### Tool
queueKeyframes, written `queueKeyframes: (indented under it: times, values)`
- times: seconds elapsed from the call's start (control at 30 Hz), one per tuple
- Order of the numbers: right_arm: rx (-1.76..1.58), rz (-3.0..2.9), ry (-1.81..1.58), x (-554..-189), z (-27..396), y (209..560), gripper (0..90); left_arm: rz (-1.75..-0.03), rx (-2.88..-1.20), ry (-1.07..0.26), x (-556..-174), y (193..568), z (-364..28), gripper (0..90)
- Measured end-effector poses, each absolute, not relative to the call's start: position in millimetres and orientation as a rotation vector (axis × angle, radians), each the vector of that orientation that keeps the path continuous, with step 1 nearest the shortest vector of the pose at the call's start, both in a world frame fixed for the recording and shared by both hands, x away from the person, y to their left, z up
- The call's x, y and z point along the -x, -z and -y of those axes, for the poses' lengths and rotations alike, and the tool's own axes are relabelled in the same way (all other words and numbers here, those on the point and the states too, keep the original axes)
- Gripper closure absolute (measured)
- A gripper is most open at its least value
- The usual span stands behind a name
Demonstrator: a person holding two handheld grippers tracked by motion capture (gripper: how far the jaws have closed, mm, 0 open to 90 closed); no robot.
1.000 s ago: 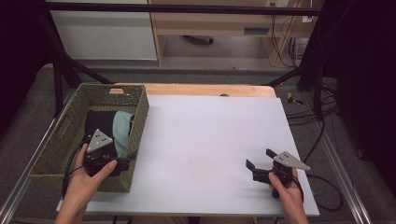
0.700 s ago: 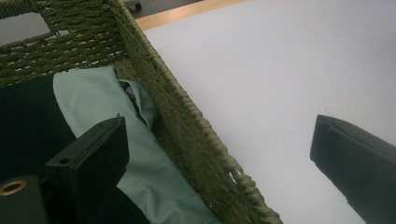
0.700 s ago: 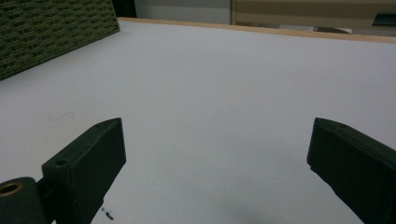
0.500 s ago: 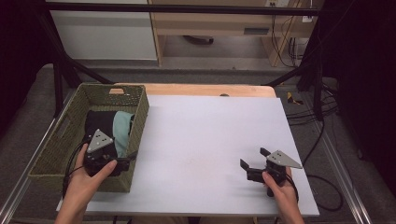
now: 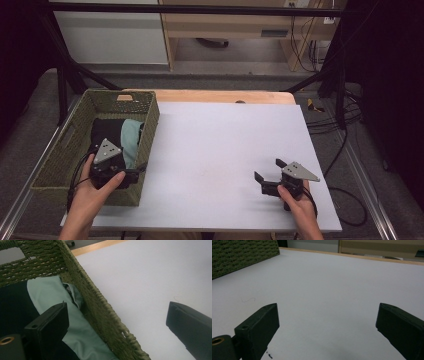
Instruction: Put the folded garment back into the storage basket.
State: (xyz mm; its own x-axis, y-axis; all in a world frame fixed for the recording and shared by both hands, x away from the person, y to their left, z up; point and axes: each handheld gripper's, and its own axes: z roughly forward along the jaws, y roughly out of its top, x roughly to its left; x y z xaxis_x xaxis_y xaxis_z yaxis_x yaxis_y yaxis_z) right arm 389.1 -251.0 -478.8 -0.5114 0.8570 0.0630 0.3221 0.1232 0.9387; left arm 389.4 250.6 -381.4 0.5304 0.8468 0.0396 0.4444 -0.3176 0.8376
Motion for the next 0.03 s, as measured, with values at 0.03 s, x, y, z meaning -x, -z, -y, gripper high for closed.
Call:
queueKeyframes:
  times: [0.03]
  values:
    - [-1.135, -1.903, -1.384, -389.0, 250.7, 479.0, 5.3, -1.051, -1.949, -0.619, -389.5, 381.4, -250.6, 4.5]
